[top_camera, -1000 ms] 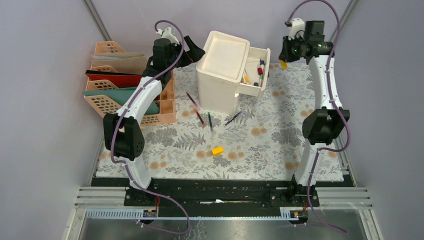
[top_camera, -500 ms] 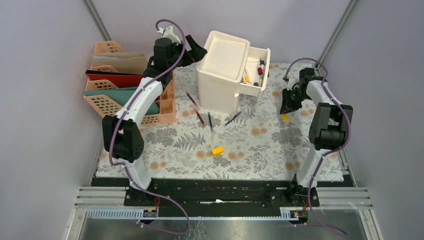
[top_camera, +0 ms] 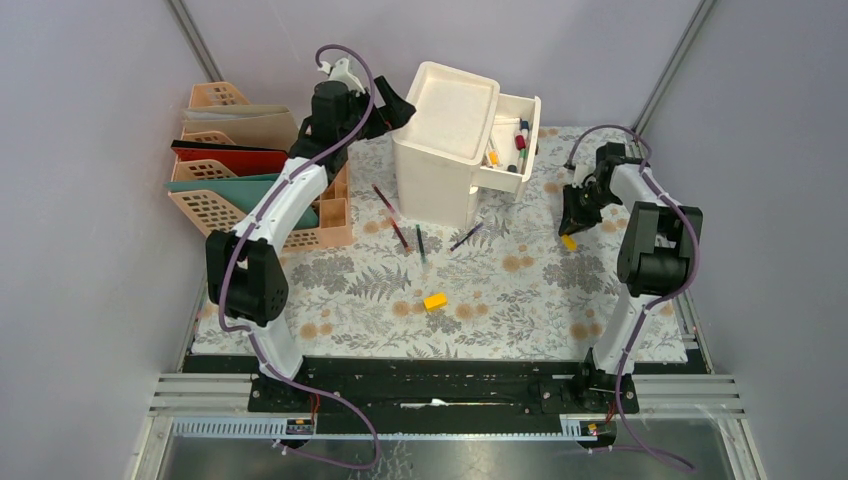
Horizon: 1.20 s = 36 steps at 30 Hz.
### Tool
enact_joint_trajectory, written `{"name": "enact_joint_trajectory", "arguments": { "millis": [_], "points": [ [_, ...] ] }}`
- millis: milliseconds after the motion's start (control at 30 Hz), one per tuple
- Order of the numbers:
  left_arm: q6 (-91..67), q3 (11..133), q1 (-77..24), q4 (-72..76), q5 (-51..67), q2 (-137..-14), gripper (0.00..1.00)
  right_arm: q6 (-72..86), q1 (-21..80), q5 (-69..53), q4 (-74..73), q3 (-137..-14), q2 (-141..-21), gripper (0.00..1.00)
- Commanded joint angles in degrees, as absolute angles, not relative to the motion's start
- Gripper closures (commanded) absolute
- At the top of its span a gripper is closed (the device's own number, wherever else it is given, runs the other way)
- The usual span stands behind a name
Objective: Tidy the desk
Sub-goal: Place the stationery at the center of the board.
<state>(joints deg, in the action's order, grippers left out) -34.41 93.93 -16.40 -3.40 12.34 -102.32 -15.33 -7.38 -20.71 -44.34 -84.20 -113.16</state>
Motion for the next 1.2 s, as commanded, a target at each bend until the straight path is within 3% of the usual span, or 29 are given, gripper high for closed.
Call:
{"name": "enact_joint_trajectory", "arguments": {
  "millis": [0, 300, 1167],
  "points": [
    [-33.22, 93.29, -16.52, -1.41, 11.22, -97.96, 0.01, -15.1, -7.12, -21.95, -44.36, -88.85, -112.01, 0.94],
    [-32.71, 91.87, -16.52, -0.18, 11.42, -97.43, 0.01, -15.1, -7.12, -21.95, -44.36, -94.98, -111.94, 0.94],
    [-32.32, 90.78, -16.52, -0.75, 10.72, -95.48, 0.01, -15.1, -7.03, -21.95, -44.36, -95.37, -122.09, 0.94]
  ]
}}
